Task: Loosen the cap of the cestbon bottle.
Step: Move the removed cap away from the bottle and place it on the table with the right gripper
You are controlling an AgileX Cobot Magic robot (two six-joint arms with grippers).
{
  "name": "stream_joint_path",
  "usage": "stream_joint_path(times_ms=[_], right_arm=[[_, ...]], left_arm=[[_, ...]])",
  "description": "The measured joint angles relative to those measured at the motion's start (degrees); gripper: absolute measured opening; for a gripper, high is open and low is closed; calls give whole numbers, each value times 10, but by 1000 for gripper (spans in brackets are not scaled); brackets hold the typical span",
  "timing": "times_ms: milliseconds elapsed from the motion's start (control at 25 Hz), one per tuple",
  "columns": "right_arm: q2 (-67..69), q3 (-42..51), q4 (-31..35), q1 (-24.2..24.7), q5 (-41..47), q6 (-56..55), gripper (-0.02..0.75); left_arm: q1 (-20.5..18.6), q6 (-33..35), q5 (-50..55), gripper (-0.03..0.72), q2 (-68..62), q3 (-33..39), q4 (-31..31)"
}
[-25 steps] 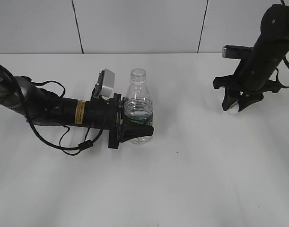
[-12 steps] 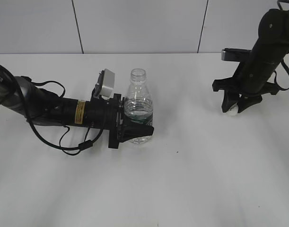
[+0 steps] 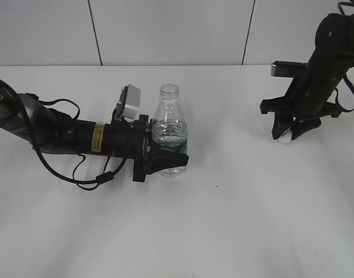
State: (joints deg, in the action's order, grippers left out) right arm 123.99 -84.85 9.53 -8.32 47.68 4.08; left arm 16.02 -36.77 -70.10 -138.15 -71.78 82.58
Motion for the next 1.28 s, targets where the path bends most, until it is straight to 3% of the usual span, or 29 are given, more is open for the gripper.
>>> stream_joint_path(times_ms=[600,920,1280], right_arm=[[3,0,-5,0,4,0,286],[3,0,-5,0,4,0,418],[-5,-54,-5,0,51,0,433]], left_arm=[[0,0,0,405,0,0,0],[0,0,0,405,0,0,0],[0,-2,0,405,0,0,1]])
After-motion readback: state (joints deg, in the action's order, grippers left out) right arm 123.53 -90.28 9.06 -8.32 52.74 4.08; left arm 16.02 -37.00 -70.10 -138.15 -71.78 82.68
